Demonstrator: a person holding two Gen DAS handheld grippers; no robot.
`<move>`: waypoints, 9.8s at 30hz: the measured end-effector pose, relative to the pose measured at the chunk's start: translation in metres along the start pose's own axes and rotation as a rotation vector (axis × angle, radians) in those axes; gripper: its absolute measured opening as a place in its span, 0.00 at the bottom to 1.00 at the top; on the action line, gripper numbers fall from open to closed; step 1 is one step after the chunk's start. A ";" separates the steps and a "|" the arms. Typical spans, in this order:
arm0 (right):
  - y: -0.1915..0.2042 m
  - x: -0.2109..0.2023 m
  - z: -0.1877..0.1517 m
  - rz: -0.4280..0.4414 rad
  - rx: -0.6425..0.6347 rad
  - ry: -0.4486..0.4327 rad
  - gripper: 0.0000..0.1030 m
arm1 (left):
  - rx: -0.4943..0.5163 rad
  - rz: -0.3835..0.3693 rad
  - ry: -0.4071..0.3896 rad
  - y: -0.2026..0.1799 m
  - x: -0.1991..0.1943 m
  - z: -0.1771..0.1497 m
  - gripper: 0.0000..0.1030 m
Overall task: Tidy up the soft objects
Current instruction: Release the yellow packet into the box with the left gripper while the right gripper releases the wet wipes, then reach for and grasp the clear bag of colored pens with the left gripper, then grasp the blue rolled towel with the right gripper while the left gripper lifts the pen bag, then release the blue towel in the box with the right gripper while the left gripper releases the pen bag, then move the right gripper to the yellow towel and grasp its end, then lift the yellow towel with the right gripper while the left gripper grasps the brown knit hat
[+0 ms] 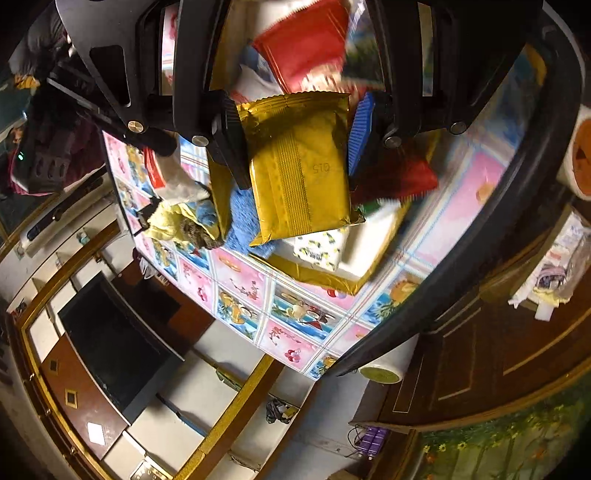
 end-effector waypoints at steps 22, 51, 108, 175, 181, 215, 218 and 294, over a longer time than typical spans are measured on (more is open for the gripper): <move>0.034 0.073 0.034 0.017 -0.013 0.023 0.58 | -0.142 -0.075 0.013 0.027 0.015 0.042 0.59; -0.086 -0.032 -0.011 -0.025 0.222 -0.119 0.58 | 0.286 -0.064 0.092 -0.141 0.029 -0.073 0.59; -0.247 -0.069 -0.048 -0.323 0.473 -0.139 0.59 | 0.371 -0.202 0.157 -0.183 0.104 -0.109 0.15; -0.044 0.022 0.042 -0.176 -0.117 0.014 0.17 | 0.063 -0.068 0.085 -0.035 -0.007 -0.091 0.23; 0.008 0.009 0.021 0.032 -0.117 0.074 0.17 | 0.003 -0.064 0.069 -0.027 -0.016 -0.092 0.51; 0.028 0.012 -0.031 0.048 -0.067 0.116 0.38 | 0.205 0.378 -0.035 -0.002 -0.042 -0.101 0.51; 0.022 0.011 -0.033 0.049 -0.050 0.117 0.38 | 0.216 0.385 -0.026 -0.007 -0.039 -0.102 0.51; -0.180 0.030 0.040 -0.445 0.047 0.079 0.55 | 0.416 -0.071 0.181 -0.159 0.002 -0.125 0.51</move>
Point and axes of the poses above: each gripper's, at about its wrist camera, not at the fingertips, and x roughly the way its jaws point, y to its left, z to its top, the point moved 4 cm from there along x, roughly the way its jaws point, and after that the axes turned 6 degrees about -z, right-handed, at the moved point
